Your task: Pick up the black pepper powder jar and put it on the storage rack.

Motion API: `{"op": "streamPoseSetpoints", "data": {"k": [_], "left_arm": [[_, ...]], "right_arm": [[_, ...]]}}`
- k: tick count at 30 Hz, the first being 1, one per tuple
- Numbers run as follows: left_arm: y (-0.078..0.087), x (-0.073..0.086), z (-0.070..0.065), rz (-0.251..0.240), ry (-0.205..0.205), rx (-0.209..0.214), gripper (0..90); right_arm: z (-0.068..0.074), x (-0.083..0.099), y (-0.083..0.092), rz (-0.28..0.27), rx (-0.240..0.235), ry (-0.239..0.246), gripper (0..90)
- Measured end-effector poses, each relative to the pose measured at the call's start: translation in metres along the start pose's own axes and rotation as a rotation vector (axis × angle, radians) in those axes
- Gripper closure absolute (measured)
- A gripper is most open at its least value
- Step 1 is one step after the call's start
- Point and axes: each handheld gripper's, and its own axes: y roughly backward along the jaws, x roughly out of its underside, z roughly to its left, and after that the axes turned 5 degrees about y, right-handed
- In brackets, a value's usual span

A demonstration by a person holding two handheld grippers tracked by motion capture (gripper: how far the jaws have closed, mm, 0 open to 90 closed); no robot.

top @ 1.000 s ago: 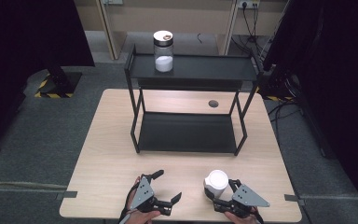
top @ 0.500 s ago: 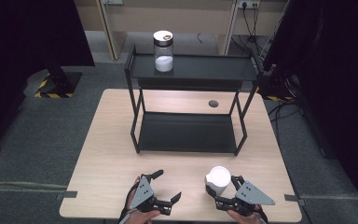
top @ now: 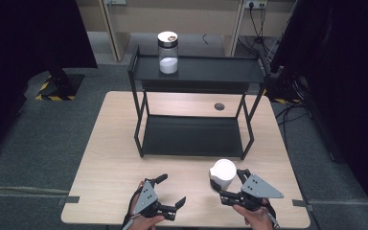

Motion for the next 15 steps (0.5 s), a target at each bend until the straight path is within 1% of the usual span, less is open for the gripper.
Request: {"op": "streamPoseSetpoints", "data": {"k": [2, 6, 10, 15], "left_arm": [[0.0, 0.0, 0.0, -0.001, -0.001, 0.0, 0.1], [0.0, 0.0, 0.0, 0.0, -0.001, 0.0, 0.1], [0.0, 0.0, 0.0, 0.0, -0.001, 0.0, 0.1], [0.0, 0.0, 0.0, -0.001, 0.001, -0.001, 0.1]], "right_arm": [[-0.003, -0.006, -0.002, -0.007, -0.002, -0.008, 30.6], [-0.009, -0.021, -0.005, -0.012, -0.009, -0.002, 30.6], [-0.018, -0.036, -0.01, -0.017, -0.022, -0.01, 30.6], [-0.026, -0.055, -0.015, -0.034, -0.033, 0.002, 30.7]]}}
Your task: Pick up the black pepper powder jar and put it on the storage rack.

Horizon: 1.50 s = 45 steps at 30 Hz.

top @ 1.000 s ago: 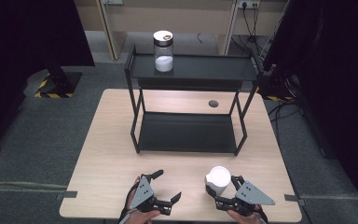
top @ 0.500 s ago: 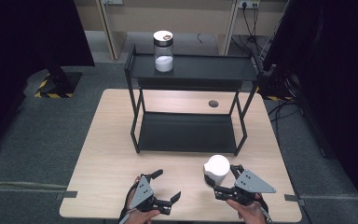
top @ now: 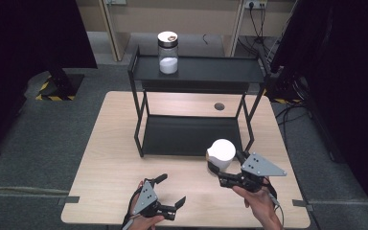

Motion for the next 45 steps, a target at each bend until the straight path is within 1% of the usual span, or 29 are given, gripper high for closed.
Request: {"op": "streamPoseSetpoints", "data": {"k": [5, 10, 14, 18, 20, 24, 29, 33, 39, 41, 45], "left_arm": [[0.0, 0.0, 0.0, 0.001, -0.002, 0.001, 0.1], [0.0, 0.0, 0.0, 0.0, 0.0, -0.001, 0.1], [0.0, 0.0, 0.0, -0.001, -0.001, -0.001, 0.1], [0.0, 0.0, 0.0, 0.0, 0.0, 0.0, 0.1], [0.0, 0.0, 0.0, 0.001, 0.001, 0.0, 0.1], [0.0, 0.0, 0.0, -0.001, 0.002, 0.0, 0.1], [0.0, 0.0, 0.0, 0.0, 0.002, 0.001, 0.1], [0.0, 0.0, 0.0, 0.002, 0.001, 0.001, 0.1], [0.0, 0.0, 0.001, 0.001, 0.001, -0.002, 0.1], [0.0, 0.0, 0.001, 0.001, 0.0, -0.002, 0.1], [0.0, 0.0, 0.0, 0.002, 0.0, -0.001, 0.1]], "right_arm": [[-0.01, -0.023, -0.008, -0.009, -0.011, 0.007, 30.6], [-0.014, -0.046, -0.017, -0.012, -0.007, 0.047, 30.7], [-0.021, -0.063, -0.024, -0.018, -0.017, 0.038, 30.6], [-0.027, -0.077, -0.03, -0.025, -0.016, 0.03, 30.7], [-0.03, -0.085, -0.033, -0.032, -0.011, 0.033, 30.7], [-0.032, -0.101, -0.038, -0.028, -0.001, 0.053, 30.7], [-0.04, -0.116, -0.044, -0.029, -0.005, 0.044, 30.7], [-0.051, -0.127, -0.051, -0.025, -0.009, 0.02, 30.7], [-0.057, -0.144, -0.059, -0.034, 0.011, 0.013, 30.7], [-0.059, -0.15, -0.061, -0.032, 0.017, 0.008, 30.7], [-0.062, -0.163, -0.069, -0.022, 0.038, 0.014, 30.7]]}}
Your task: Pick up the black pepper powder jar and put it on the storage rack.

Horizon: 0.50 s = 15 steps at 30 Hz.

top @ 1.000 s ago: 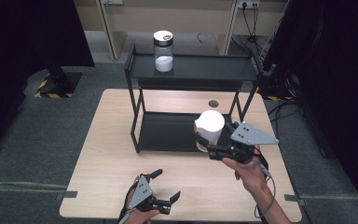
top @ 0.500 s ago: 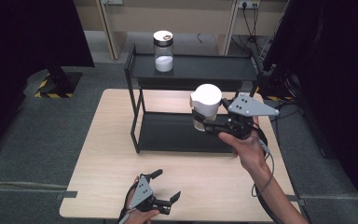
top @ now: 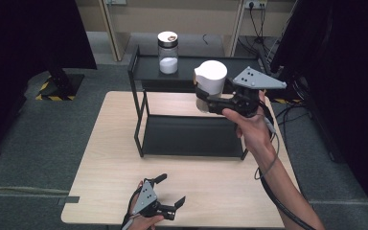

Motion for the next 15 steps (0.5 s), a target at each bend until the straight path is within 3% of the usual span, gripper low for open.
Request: {"op": "streamPoseSetpoints", "data": {"k": [15], "left_arm": [[0.0, 0.0, 0.0, -0.001, 0.002, 0.001, 0.1]], "right_arm": [[-0.019, -0.026, -0.029, 0.023, 0.091, -0.045, 30.7]]}}
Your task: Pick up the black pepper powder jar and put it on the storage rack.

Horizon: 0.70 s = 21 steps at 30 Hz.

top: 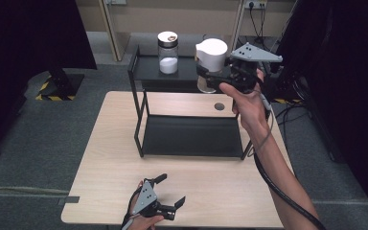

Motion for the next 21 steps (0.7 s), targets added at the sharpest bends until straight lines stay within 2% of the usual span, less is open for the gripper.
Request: {"op": "streamPoseSetpoints", "data": {"k": [21], "left_arm": [[0.001, 0.0, 0.001, -0.002, 0.004, -0.002, 0.1]], "right_arm": [[-0.008, -0.022, -0.044, 0.065, 0.146, -0.023, 30.7]]}}
